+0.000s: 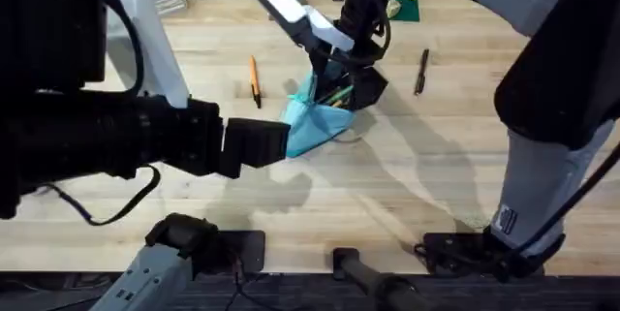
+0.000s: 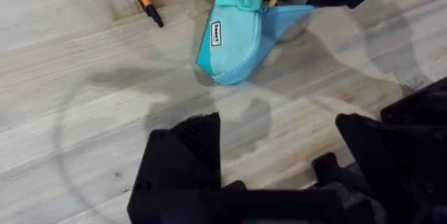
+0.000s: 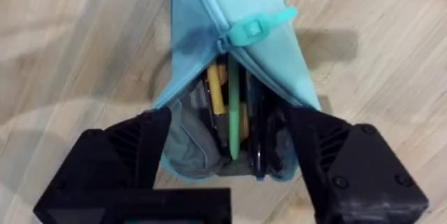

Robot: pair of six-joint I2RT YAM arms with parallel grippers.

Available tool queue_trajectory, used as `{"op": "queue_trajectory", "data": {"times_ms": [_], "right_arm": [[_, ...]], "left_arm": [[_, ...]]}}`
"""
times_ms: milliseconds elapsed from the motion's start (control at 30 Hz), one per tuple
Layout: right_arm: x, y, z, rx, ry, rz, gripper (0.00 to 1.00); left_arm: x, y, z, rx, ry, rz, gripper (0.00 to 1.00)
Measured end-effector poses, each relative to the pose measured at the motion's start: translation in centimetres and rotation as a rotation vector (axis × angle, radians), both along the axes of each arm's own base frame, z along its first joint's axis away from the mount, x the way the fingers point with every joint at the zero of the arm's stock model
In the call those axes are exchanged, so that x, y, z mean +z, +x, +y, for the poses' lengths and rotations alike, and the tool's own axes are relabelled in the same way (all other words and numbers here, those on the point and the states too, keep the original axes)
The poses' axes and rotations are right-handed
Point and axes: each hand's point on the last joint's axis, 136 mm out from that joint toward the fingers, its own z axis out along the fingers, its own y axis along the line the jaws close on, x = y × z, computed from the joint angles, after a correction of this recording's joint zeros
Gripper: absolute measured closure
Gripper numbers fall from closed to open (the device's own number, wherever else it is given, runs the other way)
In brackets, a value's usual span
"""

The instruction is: Unzip the bag, pick up the pens from the table one at a time and place them inside, then zip the bag closed.

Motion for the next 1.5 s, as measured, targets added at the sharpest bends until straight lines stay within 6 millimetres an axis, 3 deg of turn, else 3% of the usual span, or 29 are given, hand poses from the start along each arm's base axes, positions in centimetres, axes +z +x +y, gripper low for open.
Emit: {"op": "queue_trajectory", "data": {"times_ms": [500, 833, 1067, 1267, 1400, 1500], "right_arm": [[1.6, 1.0, 0.0, -0.079, 0.139, 0.039, 0.006], [8.9, 3.0, -3.9, -0.239, 0.224, -0.122, 0.006], [10.8, 4.1, -6.5, -0.421, 0.23, -0.131, 0.006], [12.5, 6.6, -8.4, -0.68, 0.257, -0.142, 0.006], [13.3, 9.4, -10.9, -1.001, 0.273, -0.119, 0.006], [13.2, 10.4, -13.5, -1.263, 0.248, -0.054, 0.006]], "left_arm": [[0.0, 0.0, 0.0, 0.0, 0.0, 0.0, 0.005], [0.0, 0.1, 0.0, 0.001, 0.0, -0.004, 0.006], [1.6, 2.7, 0.1, 0.029, 0.006, -0.131, 0.006], [2.4, 3.7, 0.1, 0.038, 0.001, -0.185, 0.006], [2.5, 3.7, 0.1, 0.038, 0.001, -0.187, 0.006], [2.5, 3.7, 0.1, 0.038, 0.001, -0.187, 0.006]]}}
